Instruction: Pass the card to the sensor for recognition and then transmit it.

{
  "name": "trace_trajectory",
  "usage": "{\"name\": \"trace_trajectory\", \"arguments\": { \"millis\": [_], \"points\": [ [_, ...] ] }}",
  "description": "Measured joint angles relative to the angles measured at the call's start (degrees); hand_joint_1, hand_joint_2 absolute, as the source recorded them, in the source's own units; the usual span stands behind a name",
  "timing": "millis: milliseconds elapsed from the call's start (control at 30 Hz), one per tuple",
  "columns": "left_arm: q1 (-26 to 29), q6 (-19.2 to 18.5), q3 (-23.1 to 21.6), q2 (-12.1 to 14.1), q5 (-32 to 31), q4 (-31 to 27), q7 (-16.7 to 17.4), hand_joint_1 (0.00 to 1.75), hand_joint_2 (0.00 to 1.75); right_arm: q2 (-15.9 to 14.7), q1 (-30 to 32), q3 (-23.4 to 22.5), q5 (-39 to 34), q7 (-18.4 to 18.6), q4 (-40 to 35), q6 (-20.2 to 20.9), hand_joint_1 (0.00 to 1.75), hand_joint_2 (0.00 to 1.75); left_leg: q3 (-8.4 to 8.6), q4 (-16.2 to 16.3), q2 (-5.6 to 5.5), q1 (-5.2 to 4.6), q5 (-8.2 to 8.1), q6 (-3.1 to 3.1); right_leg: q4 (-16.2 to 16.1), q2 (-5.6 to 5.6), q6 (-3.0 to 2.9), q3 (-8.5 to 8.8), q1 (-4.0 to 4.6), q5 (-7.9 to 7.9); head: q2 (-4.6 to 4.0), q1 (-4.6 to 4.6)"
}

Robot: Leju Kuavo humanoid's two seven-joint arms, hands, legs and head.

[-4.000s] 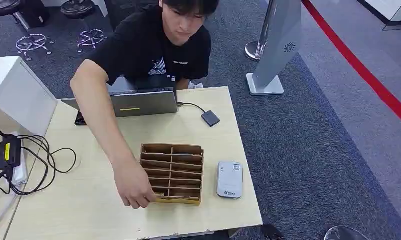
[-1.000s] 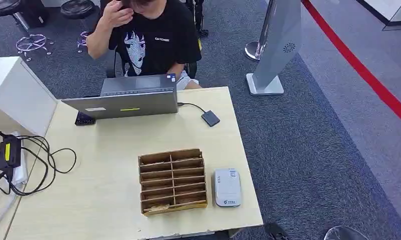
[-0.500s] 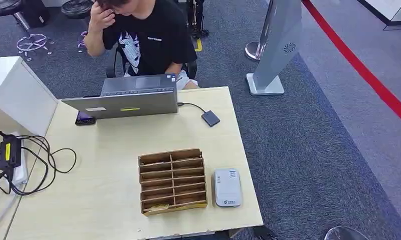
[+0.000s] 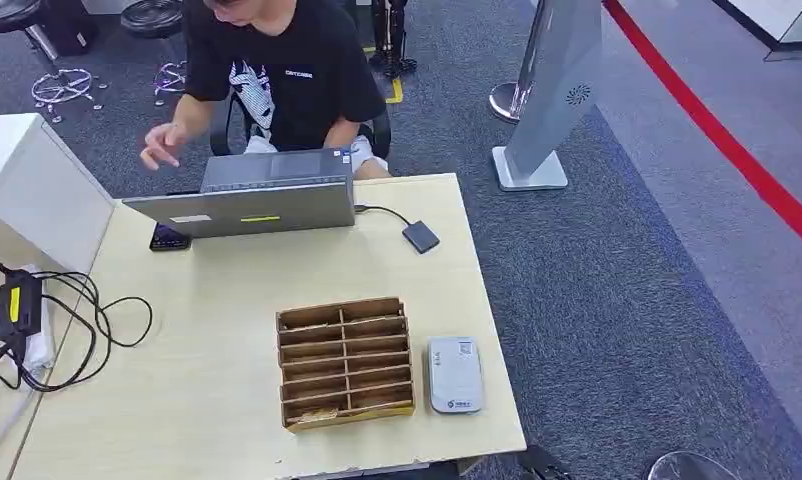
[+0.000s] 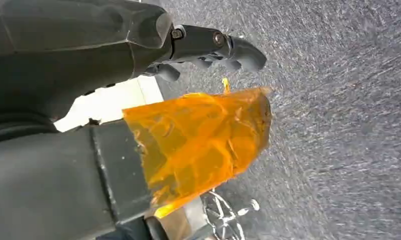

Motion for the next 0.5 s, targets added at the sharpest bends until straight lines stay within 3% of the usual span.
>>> {"name": "trace_trajectory", "arguments": {
  "millis": [133,200,267,367,433,500],
  "points": [
    [0.01,-5.5,-0.02,0.07,-0.66,0.02,-2.43,0.0,0.0,-0.31,-0.01,-0.18,1.4,-0.33,0.02,5.12,0.0,0.0,0.02,0.02,0.0,0.0,0.0,0.0,-0.01,-0.01,0.0,-0.01,0.01,0.0,0.0,-0.02],
    [0.0,-6.04,-0.04,0.11,-1.07,0.0,-2.89,0.0,0.0,-0.31,0.01,-0.02,1.66,0.57,0.07,6.8,0.0,0.0,0.03,0.01,-0.02,0.0,0.0,0.0,0.0,-0.03,0.0,-0.01,0.0,0.0,0.0,-0.06],
    [0.03,-4.57,-0.04,0.2,-1.2,0.02,-2.58,0.0,0.0,-0.44,0.0,-0.2,0.83,1.99,0.11,5.05,0.0,0.0,0.03,0.0,-0.03,0.0,0.0,0.0,0.01,-0.05,0.0,-0.01,0.01,0.0,0.0,-0.09],
    [0.02,2.12,-0.04,0.04,-1.09,0.02,-0.55,0.0,0.0,-0.66,0.16,-0.92,0.37,2.49,0.09,-1.63,0.0,0.0,0.02,0.0,-0.01,0.01,0.0,0.0,0.01,-0.02,0.0,0.0,0.01,0.0,0.0,-0.02],
    [0.0,4.26,-0.04,0.0,-0.72,0.0,-0.46,0.0,0.0,-0.66,0.29,-1.29,0.37,0.94,0.11,-0.81,0.0,0.0,0.02,0.01,-0.01,0.0,0.0,0.0,0.0,-0.02,0.0,0.0,0.0,0.0,0.0,-0.04],
    [0.0,3.32,-0.04,-0.02,-0.72,0.02,-0.92,0.0,0.0,-0.66,0.5,-1.45,0.37,-0.02,0.13,1.83,0.0,0.0,0.02,0.01,-0.02,0.0,0.0,0.0,0.0,-0.02,0.0,-0.01,0.01,0.0,0.0,-0.04]
  ]
}}
